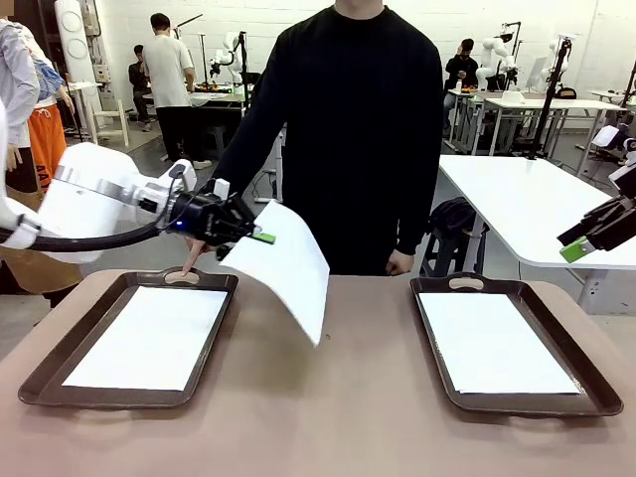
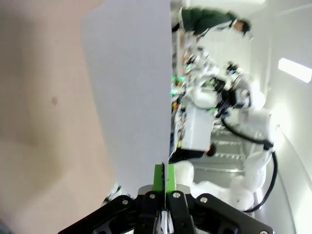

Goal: Sort the A4 documents.
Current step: Place the A4 Paper in the designated Handle tray.

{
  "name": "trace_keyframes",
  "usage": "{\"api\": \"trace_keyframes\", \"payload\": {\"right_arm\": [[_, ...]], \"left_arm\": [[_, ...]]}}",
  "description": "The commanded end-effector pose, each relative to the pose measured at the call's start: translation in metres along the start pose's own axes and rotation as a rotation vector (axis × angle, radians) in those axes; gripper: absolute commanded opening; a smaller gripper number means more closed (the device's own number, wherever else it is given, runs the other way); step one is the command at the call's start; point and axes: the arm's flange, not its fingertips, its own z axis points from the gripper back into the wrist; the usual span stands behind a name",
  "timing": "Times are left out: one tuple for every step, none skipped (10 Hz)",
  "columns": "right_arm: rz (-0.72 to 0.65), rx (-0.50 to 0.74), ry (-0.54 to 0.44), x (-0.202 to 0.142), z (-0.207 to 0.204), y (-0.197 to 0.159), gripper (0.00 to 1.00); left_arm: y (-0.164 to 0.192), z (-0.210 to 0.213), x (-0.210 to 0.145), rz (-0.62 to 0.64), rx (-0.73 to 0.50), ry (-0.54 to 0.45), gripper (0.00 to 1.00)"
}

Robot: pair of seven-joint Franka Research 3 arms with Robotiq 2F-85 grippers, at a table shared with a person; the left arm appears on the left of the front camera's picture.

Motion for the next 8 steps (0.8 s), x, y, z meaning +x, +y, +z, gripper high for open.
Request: {"api": "trace_keyframes", "payload": {"right_arm": [[0.000,-0.010,0.003,0.000,-0.001,0.000,1.00],[0.000,-0.010,0.003,0.000,-0.001,0.000,1.00],[0.000,-0.010,0.003,0.000,-0.001,0.000,1.00],[0.000,-0.010,0.003,0.000,-0.001,0.000,1.00],[0.000,-0.010,0.003,0.000,-0.001,0.000,1.00],[0.000,-0.010,0.003,0.000,-0.001,0.000,1.00],[0.000,-0.010,0.003,0.000,-0.001,0.000,1.00],[0.000,-0.010,0.003,0.000,-0.001,0.000,1.00]], "left_arm": [[0.015,0.028,-0.016,0.022,0.098,0.061,0.01],[0.030,0.038,-0.020,0.058,0.142,0.054,0.01],[0.043,0.048,-0.023,0.067,0.182,0.051,0.01],[0.055,0.059,-0.024,0.069,0.216,0.022,0.01],[0.061,0.066,-0.028,0.061,0.250,0.005,0.01],[0.068,0.072,-0.029,0.069,0.294,-0.023,0.01],[0.078,0.077,-0.032,0.088,0.339,-0.048,0.01],[0.087,0.087,-0.036,0.116,0.408,-0.069,0.01]]}}
